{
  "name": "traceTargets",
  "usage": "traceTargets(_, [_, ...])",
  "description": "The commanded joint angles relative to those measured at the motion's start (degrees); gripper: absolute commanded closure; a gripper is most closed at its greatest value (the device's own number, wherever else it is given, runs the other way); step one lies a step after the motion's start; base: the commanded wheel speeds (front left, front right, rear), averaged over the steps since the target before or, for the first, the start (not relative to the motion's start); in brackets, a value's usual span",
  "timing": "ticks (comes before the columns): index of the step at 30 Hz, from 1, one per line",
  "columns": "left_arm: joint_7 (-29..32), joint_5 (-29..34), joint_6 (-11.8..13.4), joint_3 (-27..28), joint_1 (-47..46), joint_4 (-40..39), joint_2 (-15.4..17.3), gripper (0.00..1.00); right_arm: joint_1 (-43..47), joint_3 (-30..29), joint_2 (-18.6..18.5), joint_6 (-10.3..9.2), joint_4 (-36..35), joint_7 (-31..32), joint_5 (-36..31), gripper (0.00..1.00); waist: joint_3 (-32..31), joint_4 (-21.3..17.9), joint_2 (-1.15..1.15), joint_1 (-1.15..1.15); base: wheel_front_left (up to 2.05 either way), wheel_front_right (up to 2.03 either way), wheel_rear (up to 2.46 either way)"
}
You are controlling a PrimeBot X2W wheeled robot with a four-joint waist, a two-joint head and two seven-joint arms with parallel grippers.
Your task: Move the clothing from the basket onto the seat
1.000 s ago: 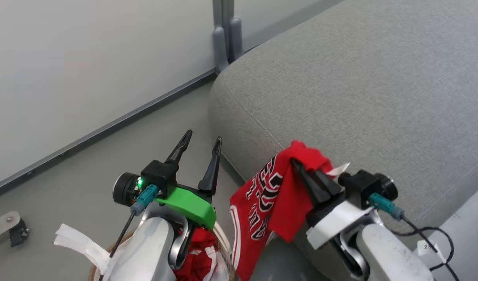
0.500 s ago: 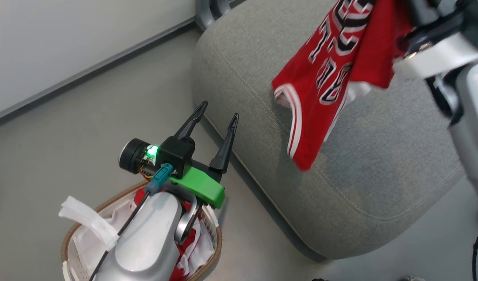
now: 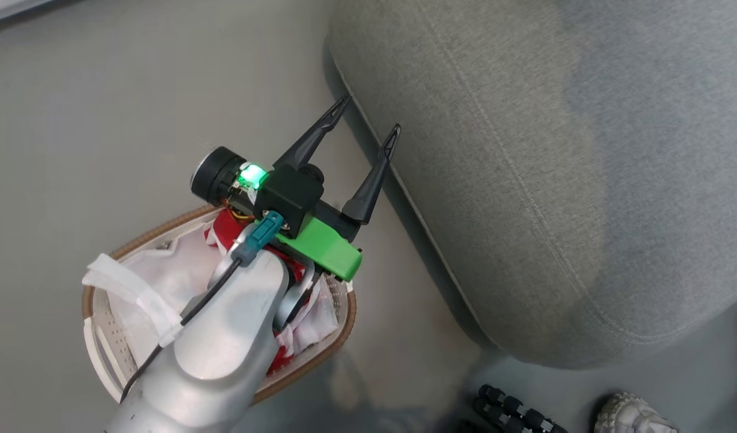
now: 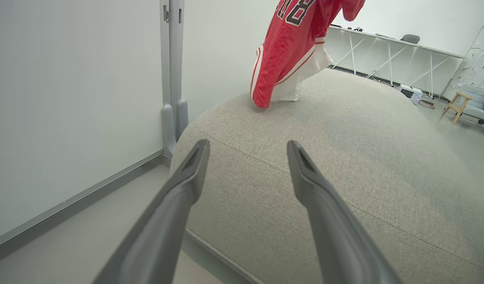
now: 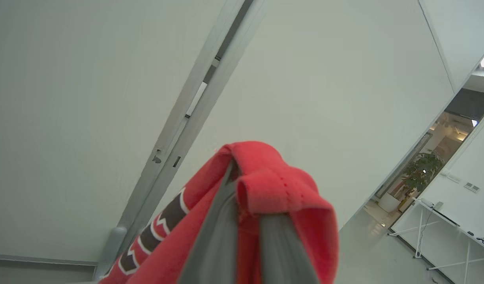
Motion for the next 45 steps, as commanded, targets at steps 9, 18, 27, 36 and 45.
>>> traceTargets(9, [-0.1, -0.5, -0.3, -3.1, -4.4, -1.3, 1.3, 0.00, 8.6, -7.1, 4.1, -0.08, 10.7, 0.0, -2.3, 1.00, 10.3, 6.9, 0.00, -0.01, 0.00, 0.00, 0.00])
traceTargets(18, [-0.1, -1.4, -0.3, -4.8, -4.9, -0.5, 1.0, 0.00, 18.9, -16.3, 8.8, -0.08, 11.6, -0.1, -4.3, 0.51, 9.4, 7.5, 0.00, -0.01, 0.00, 0.00, 0.00])
traceTargets(27, [-0.1, -2.0, -0.3, -5.5, -1.1, -0.2, 0.2, 0.00, 31.1, -21.5, 11.5, -0.08, 4.5, -0.1, -5.4, 0.00, 1.2, 7.7, 0.00, -0.01, 0.00, 0.00, 0.00])
traceTargets(36, [-0.1, -2.6, -0.3, -3.8, 5.3, 0.0, -1.2, 0.00, 42.6, -21.5, 12.1, -0.08, -5.9, -0.1, -4.1, 0.00, -9.0, 8.7, 0.00, -0.01, 0.00, 0.00, 0.00])
traceTargets(45, [-0.1, -0.3, -0.2, 2.6, 12.7, 1.1, -2.0, 0.00, 50.0, -18.5, 15.0, -0.08, -11.8, -0.1, -2.7, 0.00, -17.5, 12.3, 0.00, -0.01, 0.00, 0.00, 0.00])
